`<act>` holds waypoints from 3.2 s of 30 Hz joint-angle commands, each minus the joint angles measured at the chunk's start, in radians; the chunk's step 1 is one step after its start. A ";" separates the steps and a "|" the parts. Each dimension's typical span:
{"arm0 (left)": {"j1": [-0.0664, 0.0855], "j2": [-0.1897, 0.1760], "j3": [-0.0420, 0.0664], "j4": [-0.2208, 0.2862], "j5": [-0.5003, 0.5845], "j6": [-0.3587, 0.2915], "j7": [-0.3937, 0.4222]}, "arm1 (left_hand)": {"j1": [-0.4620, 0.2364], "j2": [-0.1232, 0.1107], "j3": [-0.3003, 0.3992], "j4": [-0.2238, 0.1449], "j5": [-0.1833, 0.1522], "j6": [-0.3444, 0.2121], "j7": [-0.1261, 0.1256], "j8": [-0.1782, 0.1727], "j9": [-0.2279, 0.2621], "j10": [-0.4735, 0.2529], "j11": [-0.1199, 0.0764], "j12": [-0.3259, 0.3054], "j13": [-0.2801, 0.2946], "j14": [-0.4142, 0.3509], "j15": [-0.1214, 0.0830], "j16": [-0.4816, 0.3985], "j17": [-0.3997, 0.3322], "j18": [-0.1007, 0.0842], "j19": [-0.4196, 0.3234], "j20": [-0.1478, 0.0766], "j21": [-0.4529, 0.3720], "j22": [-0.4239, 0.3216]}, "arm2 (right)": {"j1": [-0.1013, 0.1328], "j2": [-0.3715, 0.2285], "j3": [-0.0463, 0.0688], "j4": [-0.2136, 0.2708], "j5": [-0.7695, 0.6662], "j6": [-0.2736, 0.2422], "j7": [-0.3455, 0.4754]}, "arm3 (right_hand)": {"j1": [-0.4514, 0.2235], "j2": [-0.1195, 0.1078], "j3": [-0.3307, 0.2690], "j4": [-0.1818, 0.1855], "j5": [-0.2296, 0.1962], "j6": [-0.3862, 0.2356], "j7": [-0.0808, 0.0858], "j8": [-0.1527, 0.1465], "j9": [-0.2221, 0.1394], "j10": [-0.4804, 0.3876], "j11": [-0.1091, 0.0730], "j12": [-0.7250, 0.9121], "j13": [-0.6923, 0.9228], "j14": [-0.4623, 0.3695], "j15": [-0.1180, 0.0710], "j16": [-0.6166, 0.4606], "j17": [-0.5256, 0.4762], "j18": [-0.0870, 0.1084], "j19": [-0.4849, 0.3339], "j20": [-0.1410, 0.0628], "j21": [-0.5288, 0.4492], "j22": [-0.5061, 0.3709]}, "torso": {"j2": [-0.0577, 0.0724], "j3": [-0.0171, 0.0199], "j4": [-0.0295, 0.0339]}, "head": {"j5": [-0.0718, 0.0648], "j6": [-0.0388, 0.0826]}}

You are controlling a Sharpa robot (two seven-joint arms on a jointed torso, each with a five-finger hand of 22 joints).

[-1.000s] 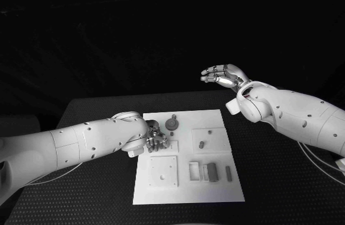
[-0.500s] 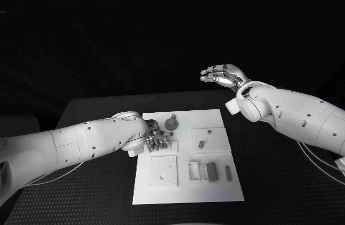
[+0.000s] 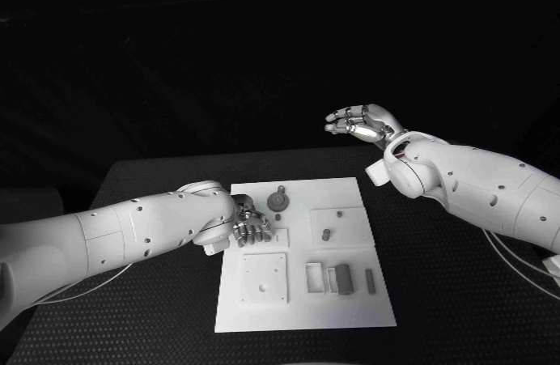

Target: Assemble the parts on the task board

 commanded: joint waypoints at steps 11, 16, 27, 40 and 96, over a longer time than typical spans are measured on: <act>0.025 -0.064 0.034 0.051 0.011 0.029 0.022 | -0.004 -0.031 -0.005 0.003 -0.004 -0.004 -0.003 -0.006 0.001 -0.002 0.003 0.001 0.000 -0.012 0.001 0.008 -0.012 0.001 -0.001 -0.001 -0.009 0.002 | 0.000 -0.003 0.001 -0.010 -0.007 0.014 0.008 | -0.007 -0.001 -0.008 0.002 -0.005 -0.008 0.070 0.004 -0.002 0.005 0.002 -0.005 -0.003 -0.003 0.005 -0.006 -0.002 -0.018 -0.008 0.000 -0.007 0.002 | -0.002 -0.0011 0.0023 | 0.003 0.010; 0.042 -0.085 0.065 0.057 0.037 0.024 0.022 | -0.003 -0.036 -0.003 0.004 -0.004 -0.006 -0.002 -0.008 0.001 -0.004 0.004 0.000 -0.001 -0.014 0.001 0.009 -0.016 0.001 -0.002 0.000 -0.011 0.002 | 0.000 -0.004 0.001 -0.011 -0.007 0.015 0.007 | -0.007 -0.001 -0.008 0.002 -0.005 -0.008 0.070 0.004 -0.002 0.005 0.002 -0.005 -0.003 -0.003 0.005 -0.006 -0.002 -0.018 -0.008 0.000 -0.007 0.003 | 0.000 -0.0004 0.0014 | 0.005 0.014; 0.080 -0.074 0.076 -0.100 0.017 0.029 0.009 | -0.004 -0.026 0.008 0.011 -0.004 -0.160 0.062 -0.098 -0.037 -0.058 0.048 -0.023 -0.011 -0.065 0.021 -0.008 -0.052 -0.007 -0.039 0.017 -0.046 -0.005 | 0.000 -0.006 0.001 -0.016 -0.007 0.021 0.008 | -0.004 0.002 -0.009 0.001 -0.005 0.001 0.061 0.011 -0.001 0.008 0.001 -0.006 -0.008 -0.003 0.005 -0.007 -0.003 -0.018 -0.009 0.000 -0.010 0.006 | 0.001 0.0009 -0.0004 | 0.007 0.027; 0.079 0.037 0.075 -0.303 -0.058 0.101 0.020 | -0.022 -0.047 0.008 0.034 -0.004 -0.151 0.059 -0.092 -0.036 -0.064 0.047 -0.020 -0.010 -0.070 0.023 0.000 -0.066 -0.004 -0.040 0.019 -0.054 -0.004 | 0.000 -0.002 0.001 -0.014 -0.009 0.022 0.008 | -0.005 0.003 -0.011 0.002 -0.005 0.005 0.056 0.015 -0.001 0.010 0.001 -0.006 -0.011 -0.002 0.005 -0.008 -0.004 -0.018 -0.009 0.000 -0.012 0.009 | 0.005 -0.0002 -0.0024 | 0.006 0.029; 0.027 0.119 0.056 -0.420 -0.066 0.178 0.101 | 0.034 0.029 0.019 -0.005 -0.004 -0.151 0.065 -0.107 -0.051 -0.079 0.053 -0.021 -0.015 -0.097 0.031 0.026 -0.106 -0.005 -0.051 0.029 -0.071 0.016 | 0.000 0.004 0.001 -0.012 -0.013 0.026 0.008 | -0.006 0.007 -0.015 0.003 -0.005 0.006 0.048 0.020 -0.006 0.012 -0.011 -0.008 -0.024 -0.002 -0.004 -0.011 -0.006 -0.017 -0.005 0.000 -0.017 0.017 | 0.007 0.0004 -0.0046 | -0.001 0.027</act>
